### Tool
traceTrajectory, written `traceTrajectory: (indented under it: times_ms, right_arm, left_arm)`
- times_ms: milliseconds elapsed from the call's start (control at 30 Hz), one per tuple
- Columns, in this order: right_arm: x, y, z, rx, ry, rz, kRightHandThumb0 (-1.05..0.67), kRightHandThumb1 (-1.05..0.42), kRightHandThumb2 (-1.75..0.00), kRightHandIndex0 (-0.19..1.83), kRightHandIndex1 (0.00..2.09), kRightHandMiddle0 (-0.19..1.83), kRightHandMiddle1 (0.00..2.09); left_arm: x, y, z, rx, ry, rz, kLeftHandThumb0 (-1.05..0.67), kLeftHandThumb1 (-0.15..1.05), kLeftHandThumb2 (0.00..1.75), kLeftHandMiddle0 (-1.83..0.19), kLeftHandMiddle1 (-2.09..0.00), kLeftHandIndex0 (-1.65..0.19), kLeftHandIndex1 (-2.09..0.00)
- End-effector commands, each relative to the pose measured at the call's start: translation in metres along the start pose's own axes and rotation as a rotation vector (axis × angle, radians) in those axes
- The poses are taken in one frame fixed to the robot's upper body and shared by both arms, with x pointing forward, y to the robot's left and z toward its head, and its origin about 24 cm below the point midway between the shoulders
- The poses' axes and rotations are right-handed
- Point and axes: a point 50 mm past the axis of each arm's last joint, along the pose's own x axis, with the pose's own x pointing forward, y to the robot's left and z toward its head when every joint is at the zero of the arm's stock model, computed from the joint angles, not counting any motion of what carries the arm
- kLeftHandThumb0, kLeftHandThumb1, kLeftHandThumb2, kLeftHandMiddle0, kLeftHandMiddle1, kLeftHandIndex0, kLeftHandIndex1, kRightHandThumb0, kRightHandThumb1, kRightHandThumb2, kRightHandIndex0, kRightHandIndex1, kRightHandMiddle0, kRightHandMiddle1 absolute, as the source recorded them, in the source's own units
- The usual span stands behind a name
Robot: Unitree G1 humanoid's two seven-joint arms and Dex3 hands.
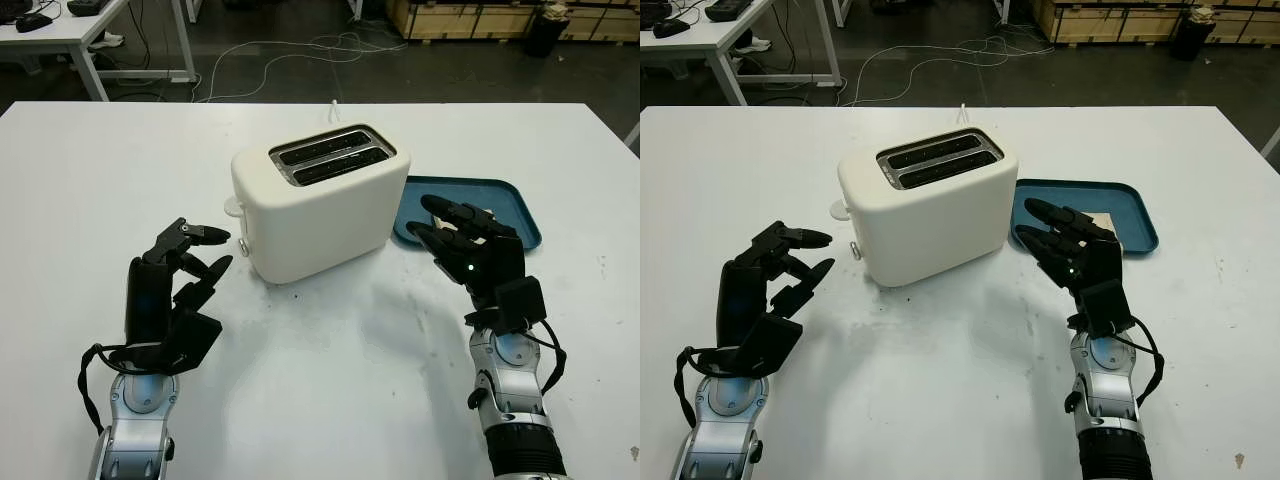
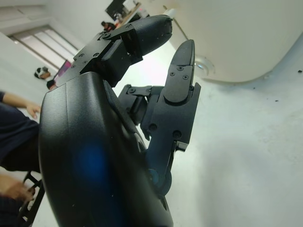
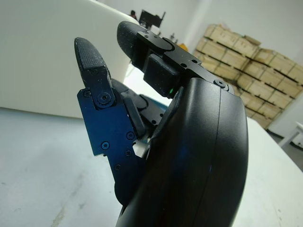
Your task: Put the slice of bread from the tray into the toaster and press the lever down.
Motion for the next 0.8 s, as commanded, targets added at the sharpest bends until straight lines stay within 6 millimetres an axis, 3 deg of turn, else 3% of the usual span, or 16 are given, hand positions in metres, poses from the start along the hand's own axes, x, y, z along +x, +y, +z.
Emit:
traceTrajectory:
  times_ms: [0,367,500,767]
  right_arm:
    - [0.004,-0.002,0.005,0.006,-0.019,-0.003,-0.42,-0.8,0.0,1.11,0.0,0.99,0.0]
    - [0.002,-0.002,0.002,-0.007,-0.006,-0.001,-0.44,-0.8,0.0,1.13,0.01,1.0,0.0]
    - [0.003,-0.011,0.009,-0.035,-0.044,0.002,-0.43,-0.79,0.0,1.08,0.0,0.98,0.0]
    - [0.002,-0.057,0.05,-0.499,-0.313,-0.042,-0.42,-0.79,0.0,1.01,0.0,0.88,0.0]
  left_arm:
    - [0.002,-0.001,0.004,-0.003,-0.014,-0.004,-0.28,0.92,0.16,-0.61,-1.61,-0.59,-0.97]
    - [0.003,-0.002,0.004,0.002,-0.025,-0.005,-0.27,0.92,0.16,-0.62,-1.61,-0.6,-0.96]
    - [0.002,-0.002,0.004,0.007,-0.029,0.003,-0.27,0.92,0.15,-0.63,-1.61,-0.6,-0.96]
    - [0.002,0.0,0.003,-0.005,-0.021,0.002,-0.27,0.92,0.16,-0.61,-1.62,-0.6,-0.97]
